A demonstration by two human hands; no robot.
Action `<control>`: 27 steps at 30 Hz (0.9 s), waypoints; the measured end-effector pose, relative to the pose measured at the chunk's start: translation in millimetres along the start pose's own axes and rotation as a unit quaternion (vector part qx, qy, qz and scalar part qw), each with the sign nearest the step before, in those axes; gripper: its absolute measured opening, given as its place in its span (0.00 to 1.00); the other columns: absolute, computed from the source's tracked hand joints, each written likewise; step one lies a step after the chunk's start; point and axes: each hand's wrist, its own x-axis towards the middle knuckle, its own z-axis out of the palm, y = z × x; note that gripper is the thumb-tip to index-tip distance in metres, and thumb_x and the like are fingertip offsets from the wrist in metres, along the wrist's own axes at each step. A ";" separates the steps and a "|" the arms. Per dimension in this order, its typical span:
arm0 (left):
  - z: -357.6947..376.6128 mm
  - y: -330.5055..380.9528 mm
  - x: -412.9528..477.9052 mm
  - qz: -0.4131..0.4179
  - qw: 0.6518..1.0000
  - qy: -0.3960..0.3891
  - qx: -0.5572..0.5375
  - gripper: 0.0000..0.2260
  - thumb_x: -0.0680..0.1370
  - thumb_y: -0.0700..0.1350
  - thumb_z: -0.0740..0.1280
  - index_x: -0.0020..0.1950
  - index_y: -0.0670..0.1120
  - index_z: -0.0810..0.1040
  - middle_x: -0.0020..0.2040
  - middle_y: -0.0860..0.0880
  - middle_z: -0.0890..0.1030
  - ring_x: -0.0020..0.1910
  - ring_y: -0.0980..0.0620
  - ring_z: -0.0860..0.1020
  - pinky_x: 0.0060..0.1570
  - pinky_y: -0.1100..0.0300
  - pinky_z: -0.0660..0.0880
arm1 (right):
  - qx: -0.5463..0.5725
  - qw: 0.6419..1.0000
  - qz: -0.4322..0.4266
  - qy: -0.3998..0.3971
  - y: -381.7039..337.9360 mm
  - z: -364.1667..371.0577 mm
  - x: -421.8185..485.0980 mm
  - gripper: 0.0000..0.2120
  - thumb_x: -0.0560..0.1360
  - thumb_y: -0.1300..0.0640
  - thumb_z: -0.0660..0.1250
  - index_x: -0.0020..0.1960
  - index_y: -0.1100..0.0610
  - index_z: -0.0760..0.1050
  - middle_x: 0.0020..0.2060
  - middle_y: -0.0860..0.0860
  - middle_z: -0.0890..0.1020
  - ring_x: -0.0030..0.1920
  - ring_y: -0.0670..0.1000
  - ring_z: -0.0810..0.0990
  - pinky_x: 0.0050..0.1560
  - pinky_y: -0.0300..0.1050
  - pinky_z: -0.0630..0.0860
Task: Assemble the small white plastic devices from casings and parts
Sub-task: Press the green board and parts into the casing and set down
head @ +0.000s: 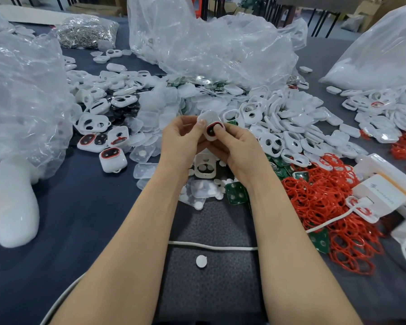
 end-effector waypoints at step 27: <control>2.1 3.5 -3.4 0.193 0.968 -0.031 0.158 0.07 0.80 0.38 0.63 0.49 0.50 0.76 0.52 0.45 0.80 0.55 0.49 0.79 0.54 0.62 0.76 | -0.144 0.980 -0.110 0.079 -5.5 3.9 -5.2 0.11 0.79 0.44 0.61 0.46 0.45 0.81 0.35 0.49 0.80 0.33 0.46 0.78 0.36 0.44 0.77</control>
